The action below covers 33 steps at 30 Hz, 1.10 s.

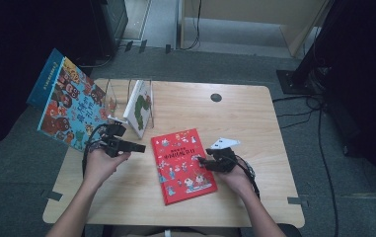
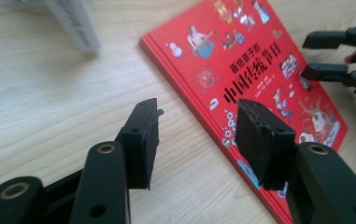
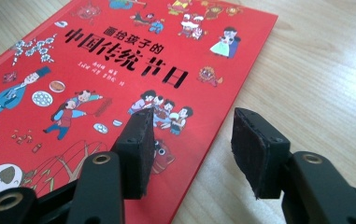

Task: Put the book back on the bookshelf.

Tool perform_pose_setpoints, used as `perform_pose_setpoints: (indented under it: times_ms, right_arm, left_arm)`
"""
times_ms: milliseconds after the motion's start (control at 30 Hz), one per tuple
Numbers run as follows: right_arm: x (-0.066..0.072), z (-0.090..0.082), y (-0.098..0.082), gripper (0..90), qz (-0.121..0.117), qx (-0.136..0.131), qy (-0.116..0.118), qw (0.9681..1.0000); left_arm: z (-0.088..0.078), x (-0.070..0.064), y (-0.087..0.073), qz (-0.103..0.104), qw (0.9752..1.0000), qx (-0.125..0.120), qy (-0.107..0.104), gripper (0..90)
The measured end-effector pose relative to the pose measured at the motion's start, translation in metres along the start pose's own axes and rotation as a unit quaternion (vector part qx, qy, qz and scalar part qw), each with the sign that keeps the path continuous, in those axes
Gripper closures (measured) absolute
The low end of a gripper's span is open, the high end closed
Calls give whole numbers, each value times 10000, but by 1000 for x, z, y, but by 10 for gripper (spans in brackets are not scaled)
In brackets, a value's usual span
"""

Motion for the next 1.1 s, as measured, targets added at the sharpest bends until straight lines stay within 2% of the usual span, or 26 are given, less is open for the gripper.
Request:
perform_pose_setpoints:
  times_ms: [233, 367, 467, 567, 600, 833, 967, 1100]
  right_arm:
    - [3, -2, -3, 467, 168, -9, 52, 9998]
    - [4, -4, -5, 430, 288, 31, 80, 9995]
    - [6, -6, -7, 425, 206, 6, 79, 9998]
    - [7, -7, -8, 419, 276, 7, 101, 9996]
    - [7, -7, -8, 418, 324, 23, 115, 9994]
    - [10, -9, -11, 418, 540, 44, 177, 9984]
    - [11, -12, -13, 418, 572, 59, 181, 9982]
    - [8, -15, -15, 377, 604, 75, 103, 9981]
  left_arm:
    - [28, -13, -18, 24, 9997, 71, -221, 481]
    - [38, -15, -25, -11, 9997, 86, -228, 478]
    - [45, -18, -30, 49, 9996, 144, -236, 468]
    - [53, -20, -36, 124, 9993, 211, -268, 462]
    - [54, -21, -36, 149, 9993, 162, -297, 470]
    - [58, -24, -33, -59, 9990, 22, -438, 434]
    - [66, -29, -28, -48, 9988, -14, -497, 416]
    - [74, -37, -24, -3, 9987, -16, -511, 410]
Point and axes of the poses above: each handheld gripper's, and its own axes: z roughly forward along the jaws, y roughly out of its top, x roughly to its left, the point moved 9 cm from there along z, roughly forward along the jaws, and after that the axes turned 13 degrees about -x, right-handed, at the moved point
